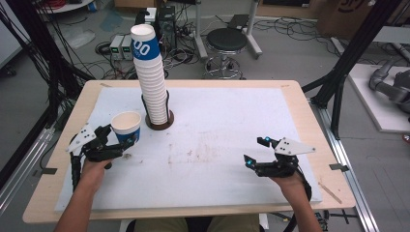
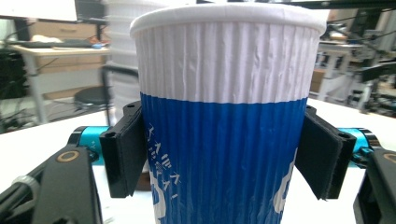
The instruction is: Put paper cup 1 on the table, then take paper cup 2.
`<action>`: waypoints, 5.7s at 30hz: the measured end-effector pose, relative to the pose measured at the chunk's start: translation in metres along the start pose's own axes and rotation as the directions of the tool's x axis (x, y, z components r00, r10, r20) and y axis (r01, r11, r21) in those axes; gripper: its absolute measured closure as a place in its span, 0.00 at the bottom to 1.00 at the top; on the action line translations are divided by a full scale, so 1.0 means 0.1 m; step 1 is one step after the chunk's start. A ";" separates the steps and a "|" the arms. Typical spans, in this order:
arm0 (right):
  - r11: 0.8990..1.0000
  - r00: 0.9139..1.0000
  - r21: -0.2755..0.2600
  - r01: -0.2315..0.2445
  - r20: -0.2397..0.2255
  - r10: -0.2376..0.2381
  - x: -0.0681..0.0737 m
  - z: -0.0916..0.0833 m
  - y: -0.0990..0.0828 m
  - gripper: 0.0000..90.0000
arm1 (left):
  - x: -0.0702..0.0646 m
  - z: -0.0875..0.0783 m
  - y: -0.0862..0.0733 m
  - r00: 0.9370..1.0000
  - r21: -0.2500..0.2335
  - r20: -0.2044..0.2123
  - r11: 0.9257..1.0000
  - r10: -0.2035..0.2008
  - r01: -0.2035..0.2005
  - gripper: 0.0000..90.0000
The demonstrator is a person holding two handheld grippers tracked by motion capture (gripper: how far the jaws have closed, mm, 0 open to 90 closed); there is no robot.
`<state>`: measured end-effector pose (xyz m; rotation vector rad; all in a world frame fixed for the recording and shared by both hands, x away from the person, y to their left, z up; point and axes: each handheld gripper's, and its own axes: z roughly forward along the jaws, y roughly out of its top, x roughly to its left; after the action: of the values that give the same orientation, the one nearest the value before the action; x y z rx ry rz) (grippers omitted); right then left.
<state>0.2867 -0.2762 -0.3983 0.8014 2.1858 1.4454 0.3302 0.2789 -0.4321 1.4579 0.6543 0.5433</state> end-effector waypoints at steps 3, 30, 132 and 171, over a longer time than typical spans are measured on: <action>1.000 1.000 -0.001 0.000 -0.001 0.000 0.01 0.00 0.00 0.21 | 0.08 0.01 -0.03 1.000 0.008 -0.021 1.000 -0.011 0.011 0.30; 1.000 1.000 -0.009 0.009 0.002 -0.009 0.00 -0.04 0.01 0.21 | 0.26 0.14 -0.18 0.968 0.320 -0.250 0.945 0.008 0.075 0.29; 0.998 0.993 -0.006 -0.064 0.103 0.065 -0.18 -0.26 -0.08 0.21 | -0.67 -0.14 0.73 0.999 0.030 -0.021 0.999 -0.036 0.036 0.20; 0.998 0.994 0.005 -0.063 0.085 0.063 -0.18 -0.26 -0.10 0.21 | -0.14 0.76 1.99 0.997 0.047 -0.063 0.998 -0.047 0.050 0.17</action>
<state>0.2821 -0.3094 -0.3967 0.9249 2.1220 1.4068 0.3835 0.2246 -0.2331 1.4712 0.7547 0.5395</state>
